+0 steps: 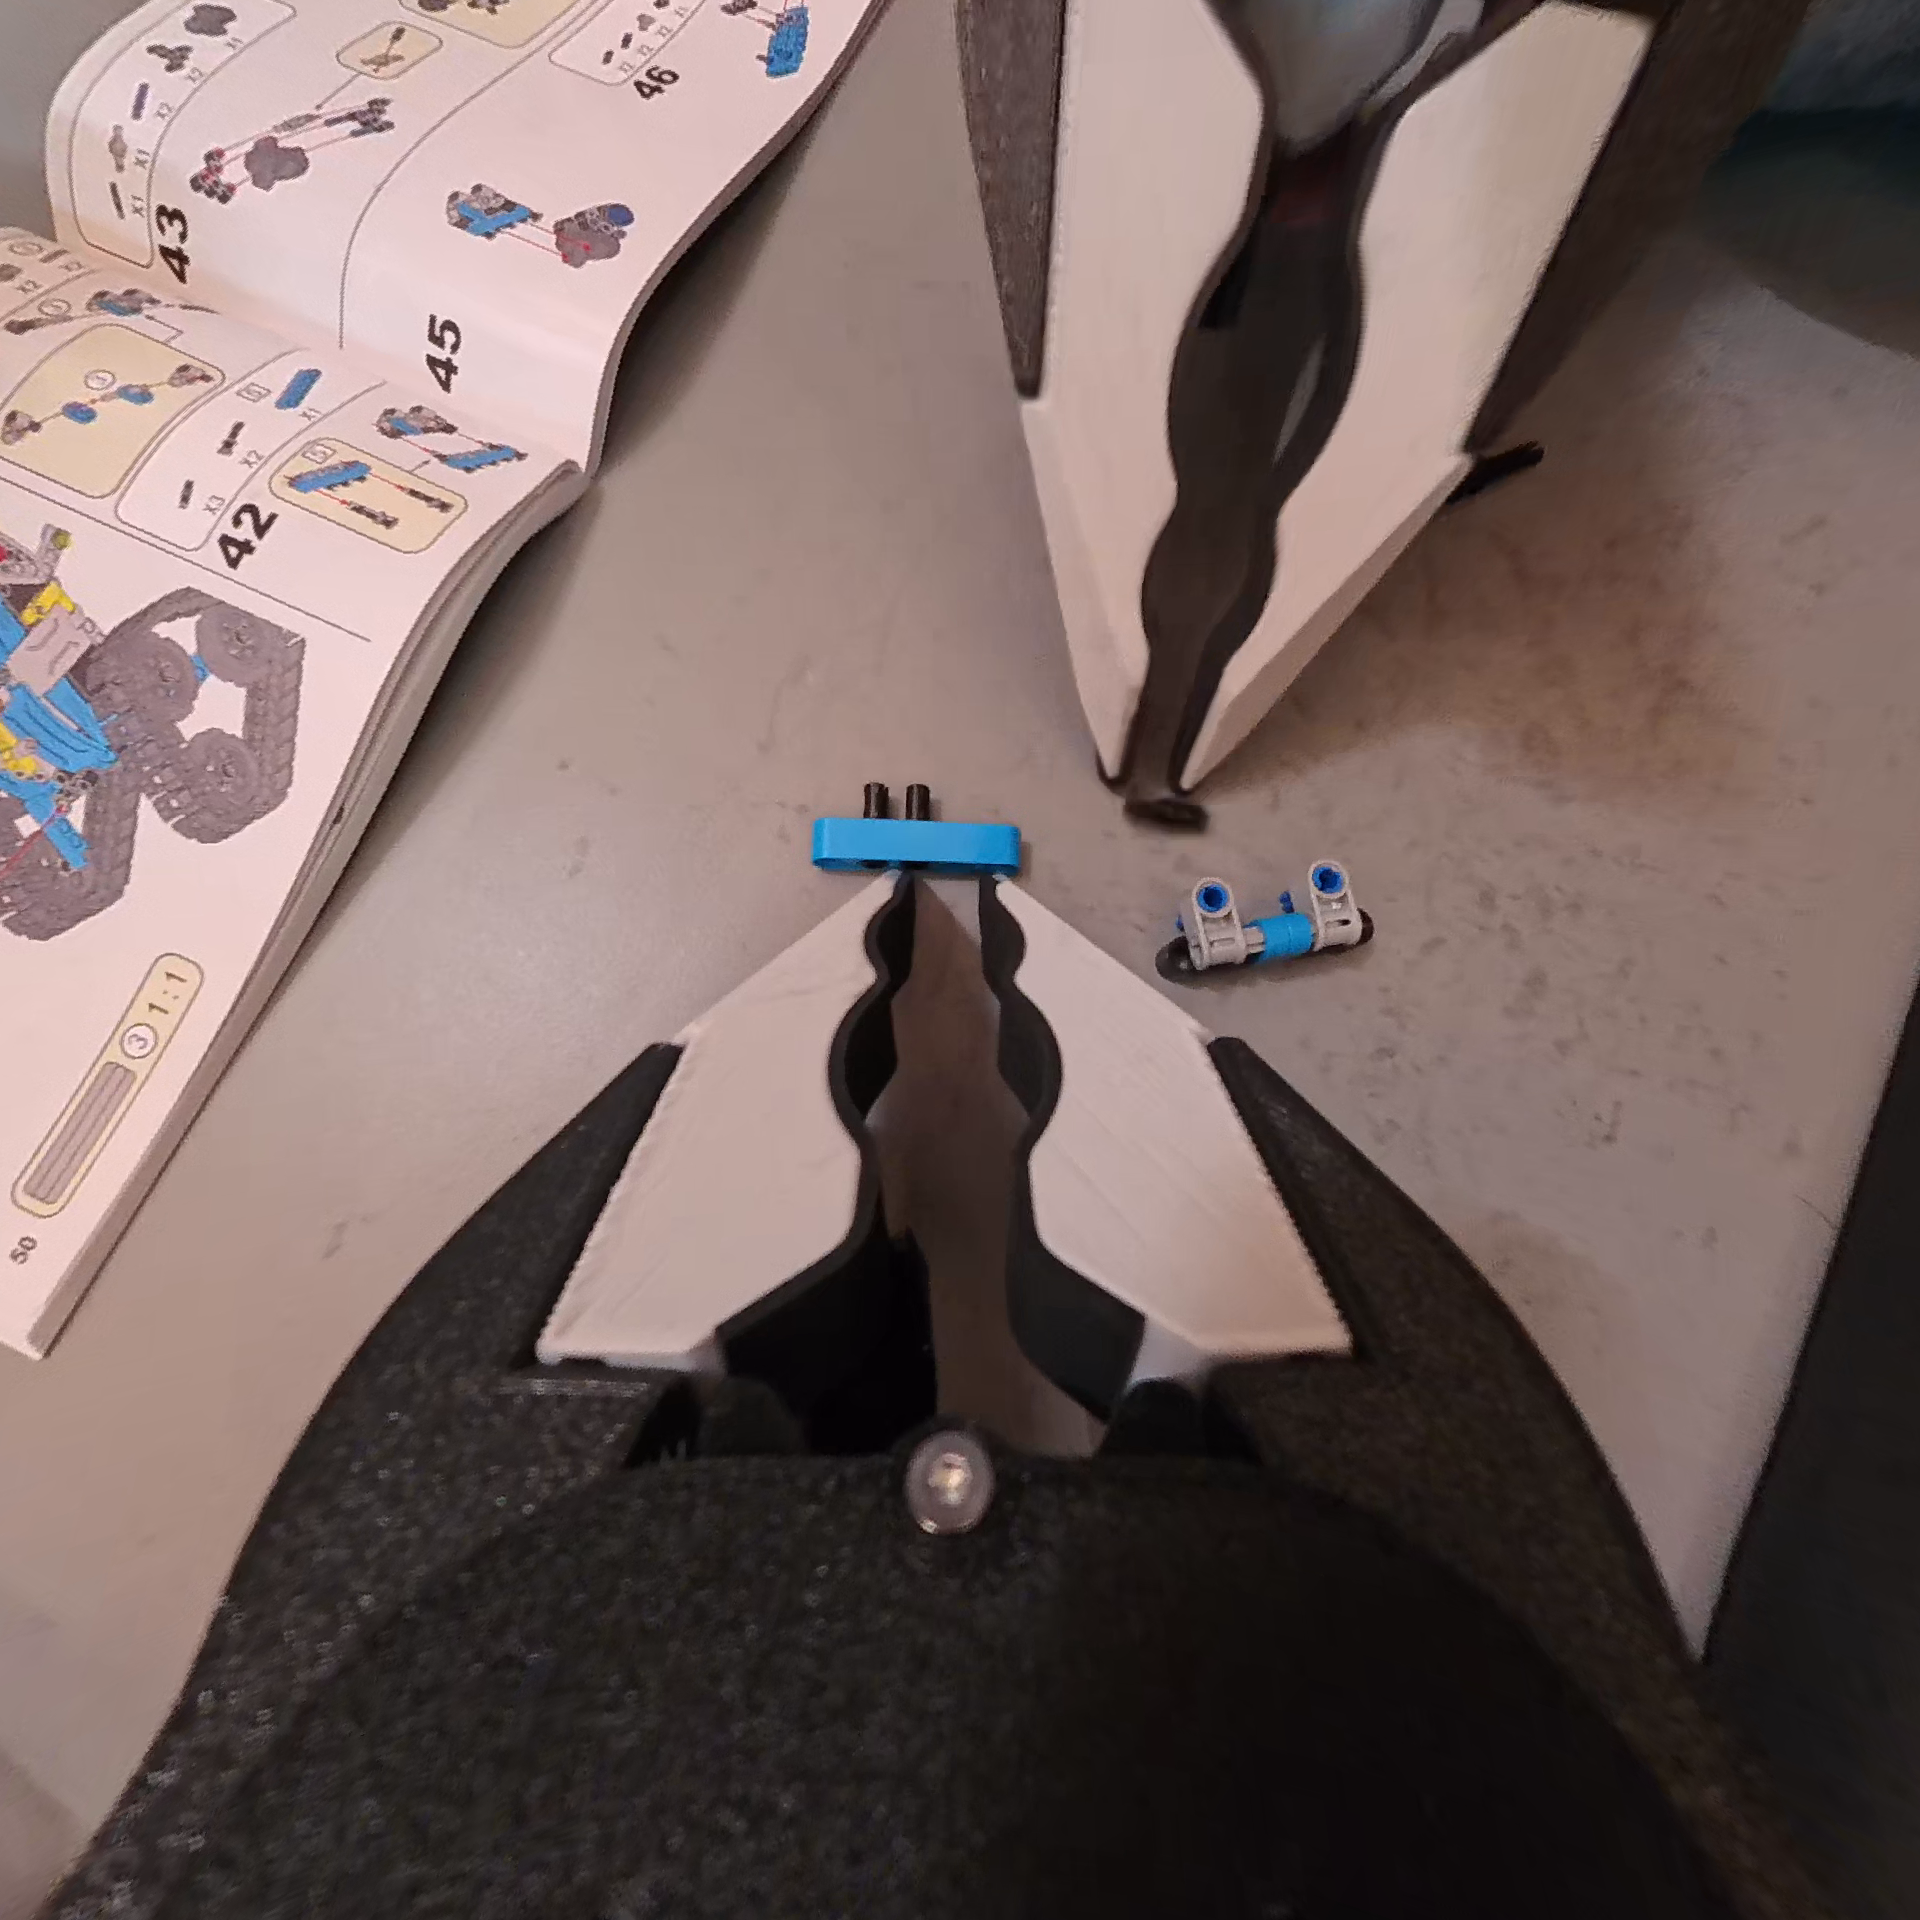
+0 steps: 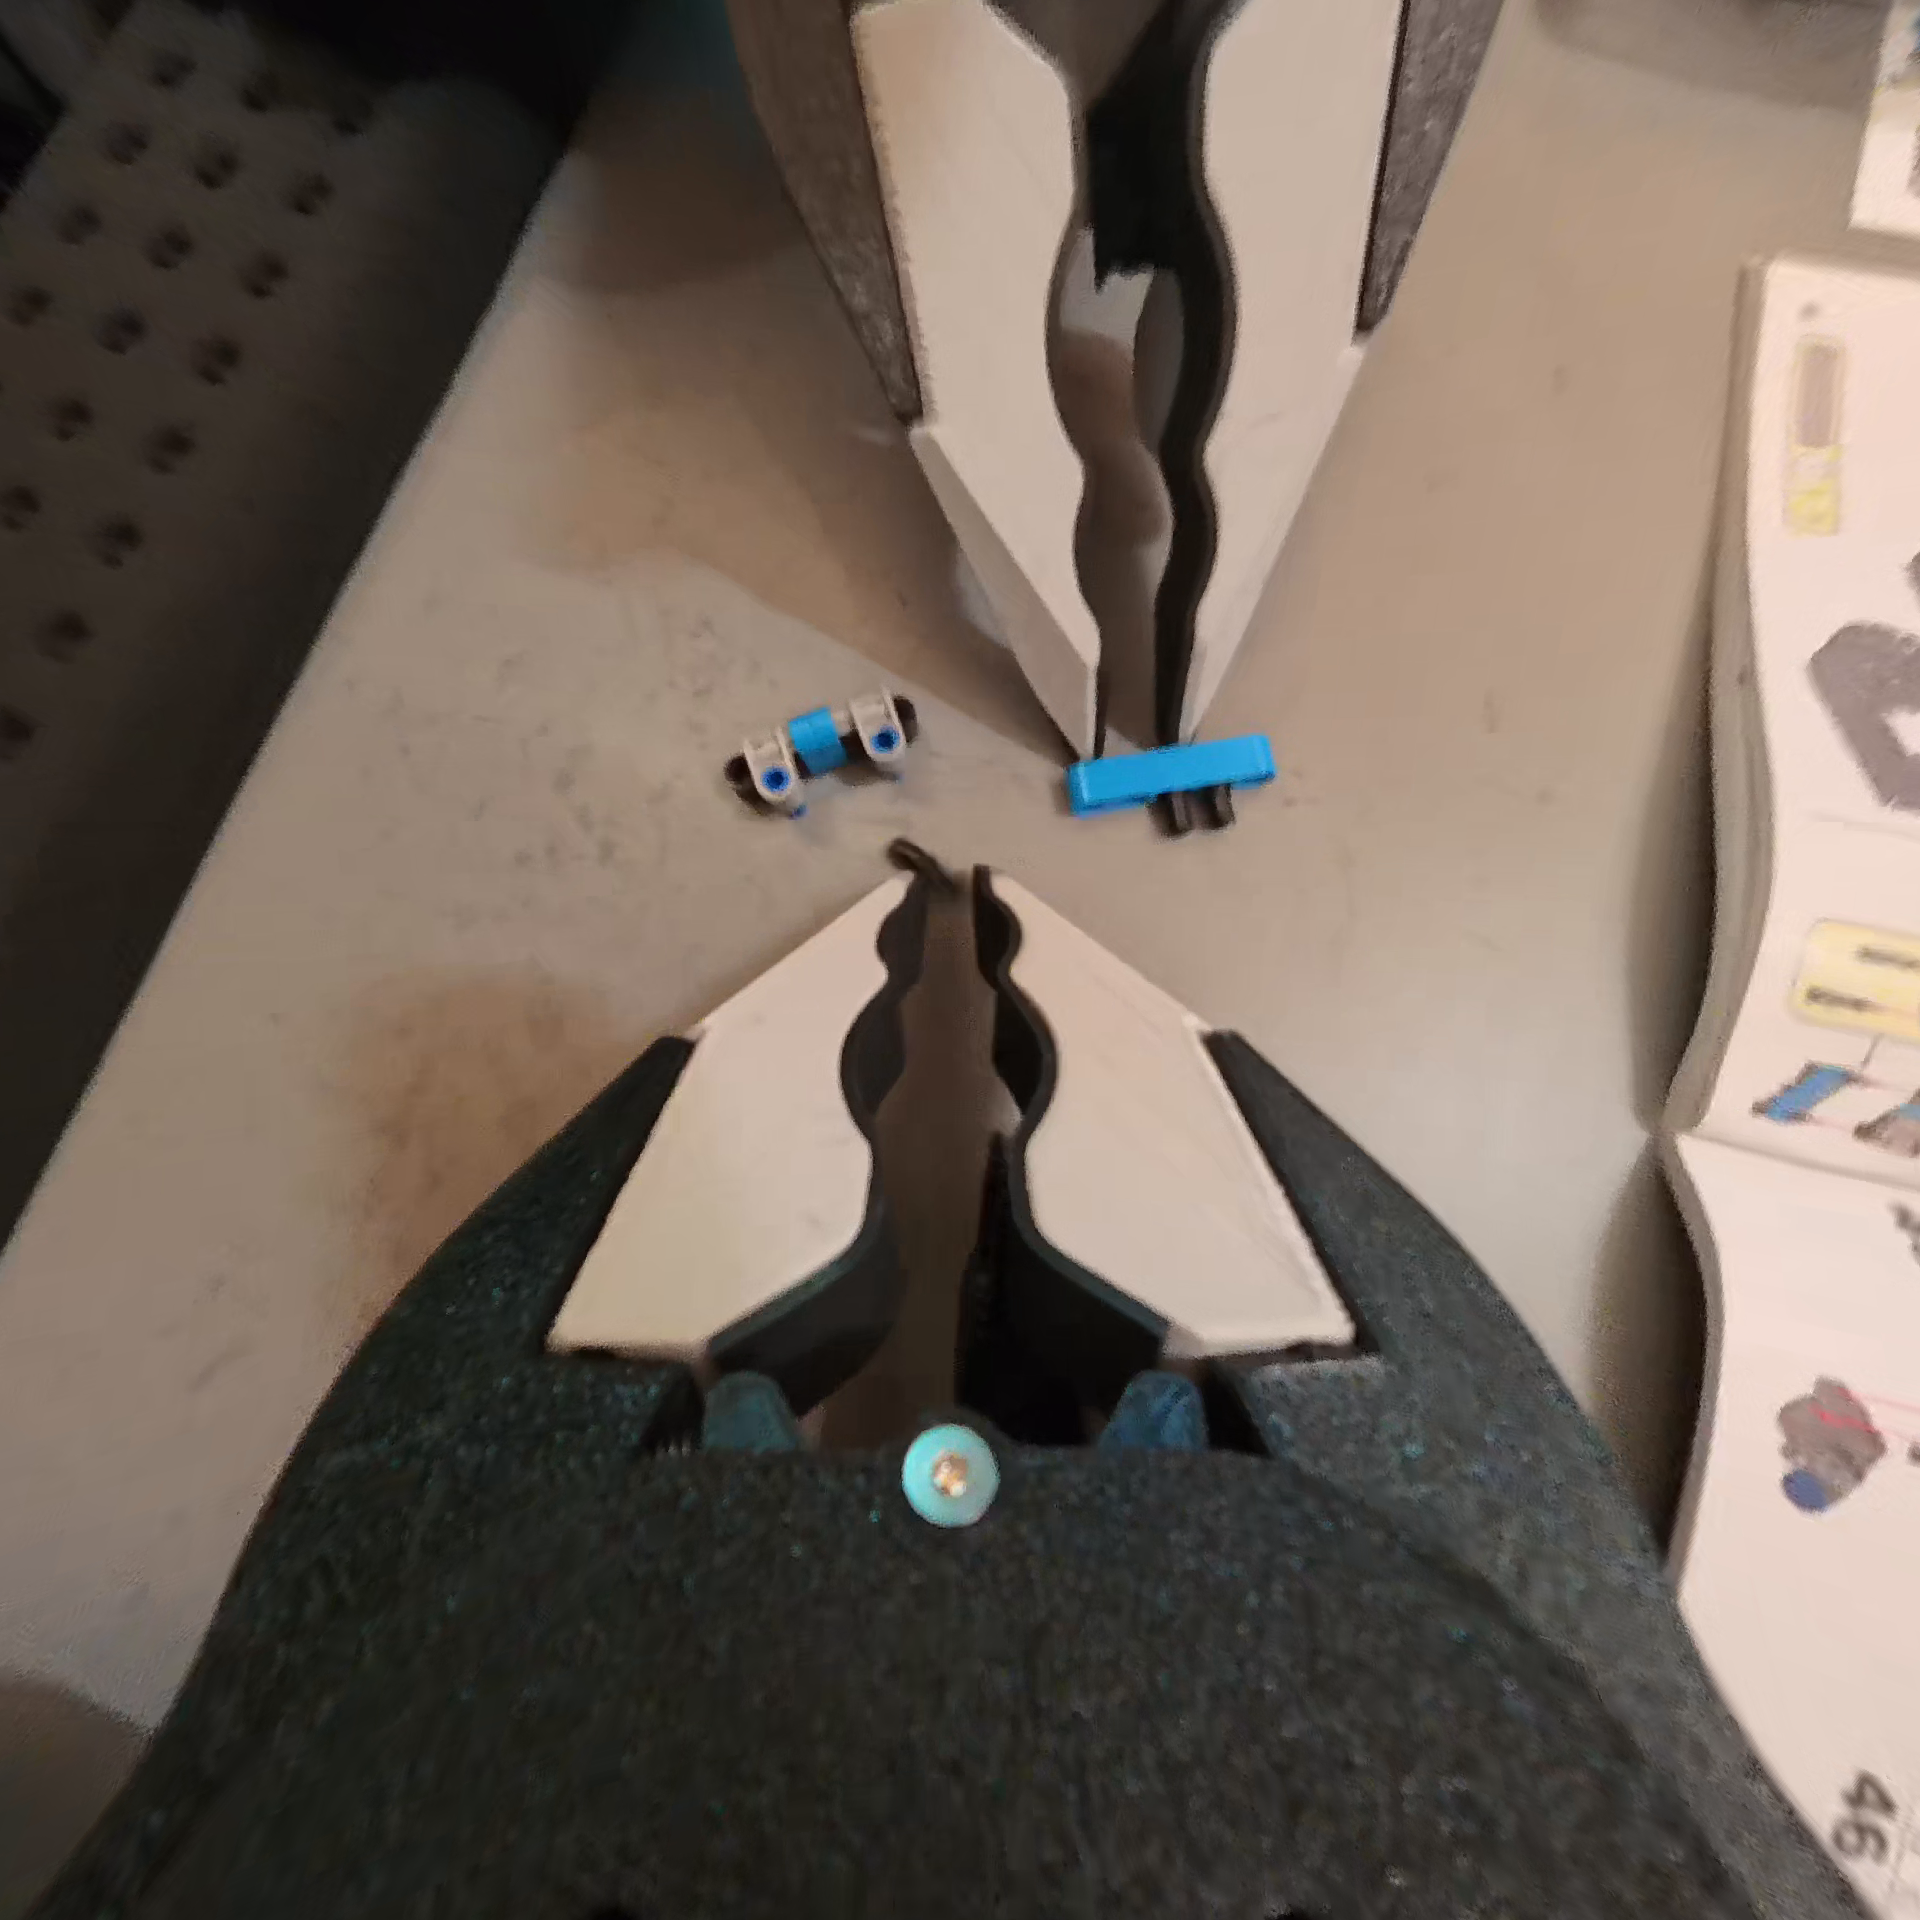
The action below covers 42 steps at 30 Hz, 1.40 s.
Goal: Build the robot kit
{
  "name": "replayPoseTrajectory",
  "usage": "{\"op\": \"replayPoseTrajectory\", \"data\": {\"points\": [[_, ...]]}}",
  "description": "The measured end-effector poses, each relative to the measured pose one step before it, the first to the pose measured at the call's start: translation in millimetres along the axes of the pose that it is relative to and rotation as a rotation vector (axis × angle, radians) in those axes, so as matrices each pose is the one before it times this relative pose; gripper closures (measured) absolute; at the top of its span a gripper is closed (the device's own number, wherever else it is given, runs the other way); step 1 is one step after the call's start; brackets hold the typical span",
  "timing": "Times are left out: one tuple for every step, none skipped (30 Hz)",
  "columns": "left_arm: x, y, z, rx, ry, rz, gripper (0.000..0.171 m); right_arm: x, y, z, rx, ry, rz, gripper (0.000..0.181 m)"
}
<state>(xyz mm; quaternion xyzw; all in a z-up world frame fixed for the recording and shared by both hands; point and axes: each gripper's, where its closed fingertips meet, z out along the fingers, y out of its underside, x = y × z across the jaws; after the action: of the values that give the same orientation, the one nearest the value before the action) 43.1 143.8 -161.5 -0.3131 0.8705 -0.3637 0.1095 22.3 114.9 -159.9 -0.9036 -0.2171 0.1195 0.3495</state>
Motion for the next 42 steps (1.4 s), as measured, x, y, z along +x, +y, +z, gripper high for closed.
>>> {"op": "replayPoseTrajectory", "data": {"points": [[-0.04,0.06,0.01,-0.00088,-0.0012,0.0010,0.160,0.80,3.11,-0.10,-0.0155,0.0046,0.0021,0.173],[0.07,-0.01,-0.05,-0.00091,-0.0013,0.0013,0.160,1.59,2.21,-1.41,-0.0103,0.0126,-0.0037,0.172],[0.02,-0.01,0.07,-0.00075,-0.0011,0.0014,0.160,0.82,0.03,-1.19,0.0020,0.0087,0.0016,0.171],[0.04,0.02,0.03,-0.00056,-0.0006,0.0011,0.160,-0.24,0.11,-0.25,0.0007,0.0008,-0.0009,0.171],[-0.01,0.02,0.02,-0.00054,-0.0002,0.0007,0.160,-0.86,0.13,0.79,-0.0016,-0.0046,0.0005,0.171],[-0.03,-0.03,-0.09,-0.00027,-0.0001,0.0002,0.160,-1.38,-0.90,0.23,0.0020,-0.0047,-0.0070,0.171],[0.07,-0.01,0.12,0.00054,-0.0003,0.0004,0.160,-2.37,-1.04,-0.17,0.0002,-0.0089,-0.0103,0.170],[-0.01,-0.01,-0.04,0.00078,0.0000,0.0003,0.160,0.25,-0.28,-0.20,-0.0059,0.0049,-0.0011,0.170],[-0.02,-0.01,-0.03,0.00043,0.0003,0.0000,0.160,-0.29,-0.35,0.27,-0.0047,-0.0027,0.0044,0.170],[0.03,-0.04,0.02,0.00029,0.0002,0.0001,0.160,-1.29,-1.71,0.60,0.0072,-0.0068,0.0011,0.169],[0.05,0.03,-0.03,0.00012,0.0001,0.0005,0.160,-0.12,-1.16,0.87,0.0067,0.0031,-0.0064,0.169],[0.04,-0.01,0.04,-0.00029,-0.0001,0.0002,0.160,-0.30,1.21,1.30,-0.0082,0.0003,-0.0074,0.169],[-0.07,0.05,-0.03,-0.00037,-0.0004,0.0001,0.160,0.35,0.98,0.18,-0.0066,0.0038,-0.0069,0.169],[0.07,-0.05,0.07,-0.00006,-0.0007,0.0005,0.160,1.15,-1.09,-1.39,0.0062,0.0067,-0.0007,0.169],[-0.03,0.03,-0.03,0.00011,-0.0005,0.0005,0.160,0.64,0.08,-1.05,0.0003,0.0010,0.0042,0.169],[0.02,-0.04,0.05,-0.00009,-0.0001,0.0004,0.160,0.45,0.47,-0.36,-0.0019,0.0000,0.0074,0.169],[0.01,0.01,-0.01,-0.00008,0.0000,-0.0001,0.160,0.22,1.08,0.63,-0.0051,0.0001,0.0054,0.169],[0.00,0.02,-0.01,-0.00011,0.0001,0.0001,0.160,0.06,1.69,1.22,-0.0087,0.0002,0.0021,0.169],[0.05,-0.04,0.05,-0.00010,0.0000,0.0002,0.160,0.15,-1.28,0.14,0.0082,0.0003,0.0033,0.171],[-0.05,-0.03,0.01,0.00019,-0.0003,0.0001,0.160,-0.27,0.17,0.09,0.0002,-0.0024,0.0018,0.171],[0.05,0.00,-0.04,0.00063,-0.0005,0.0005,0.160,-0.33,0.20,0.08,0.0000,-0.0023,0.0028,0.172],[0.07,0.04,0.05,0.00086,-0.0001,0.0009,0.160,0.15,0.19,-0.04,0.0014,-0.0020,0.0072,0.173],[-0.02,-0.05,-0.02,0.00107,0.0003,0.0012,0.160,0.19,0.21,-0.09,0.0011,-0.0034,0.0103,0.175],[0.13,-0.03,0.08,0.00137,0.0007,0.0018,0.160,0.11,0.29,-0.10,0.0003,-0.0038,0.0061,0.177],[0.19,0.02,0.01,0.00176,0.0013,0.0024,0.160,0.19,0.02,-0.13,-0.0023,-0.0019,0.0080,0.177],[0.30,-0.14,0.00,0.00205,0.0019,0.0008,0.161,1.12,-0.02,-0.24,-0.0068,0.0052,0.0036,0.177],[0.27,-0.07,0.08,0.00182,0.0023,-0.0011,0.162,5.25,-0.20,-0.58,-0.0030,0.0328,-0.0083,0.177],[0.03,0.02,0.01,0.00125,0.0023,-0.0015,0.162,8.53,-0.33,-1.41,0.0020,0.0485,-0.0096,0.178],[-0.04,-0.09,0.03,0.00054,0.0028,-0.0010,0.162,8.47,-0.82,-1.78,0.0049,0.0410,-0.0015,0.178],[-0.04,0.00,0.00,-0.00020,0.0032,0.0018,0.162,10.05,-1.29,-1.89,0.0069,0.0573,-0.0140,0.178],[0.01,-0.10,0.01,-0.00100,0.0038,0.0009,0.162,7.86,-1.10,-0.79,0.0012,0.0547,-0.0317,0.178],[-0.04,-0.07,0.10,-0.00097,0.0042,-0.0008,0.162,3.64,-1.08,0.50,-0.0034,0.0365,-0.0436,0.178],[0.01,-0.05,0.04,-0.00041,0.0046,-0.0003,0.162,2.32,-1.19,1.15,-0.0071,0.0345,-0.0476,0.178],[-0.04,-0.13,-0.03,-0.00034,0.0043,-0.0001,0.162,-1.09,-0.76,1.95,-0.0116,0.0116,-0.0341,0.178],[0.05,0.05,-0.02,-0.00090,0.0035,0.0001,0.162,-2.14,-0.20,1.95,-0.0159,0.0003,-0.0140,0.178],[0.04,-0.02,-0.04,-0.00161,0.0032,-0.0007,0.162,-1.68,1.13,1.33,-0.0163,-0.0029,-0.0067,0.178],[0.08,-0.07,0.12,-0.00085,0.0012,-0.0013,0.162,-0.69,0.66,0.02,-0.0053,-0.0029,-0.0033,0.178],[-0.03,-0.01,0.15,-0.00179,-0.0009,0.0010,0.162,0.45,-0.56,-0.78,0.0040,-0.0007,0.0062,0.178],[-0.05,-0.01,-0.04,-0.00319,-0.0013,0.0014,0.162,-0.23,0.30,-0.90,-0.0024,-0.0061,0.0073,0.178],[-0.03,-0.02,0.07,-0.00263,-0.0022,-0.0007,0.162,-0.21,1.46,-2.32,-0.0094,-0.0071,0.0060,0.178],[0.00,0.05,0.05,-0.00093,-0.0027,0.0015,0.162,-0.09,-0.09,-3.82,0.0003,-0.0096,0.0152,0.178],[0.06,-0.01,0.01,0.00049,-0.0022,0.0030,0.162,-1.20,-1.72,-3.52,0.0076,-0.0184,0.0218,0.178]]}}
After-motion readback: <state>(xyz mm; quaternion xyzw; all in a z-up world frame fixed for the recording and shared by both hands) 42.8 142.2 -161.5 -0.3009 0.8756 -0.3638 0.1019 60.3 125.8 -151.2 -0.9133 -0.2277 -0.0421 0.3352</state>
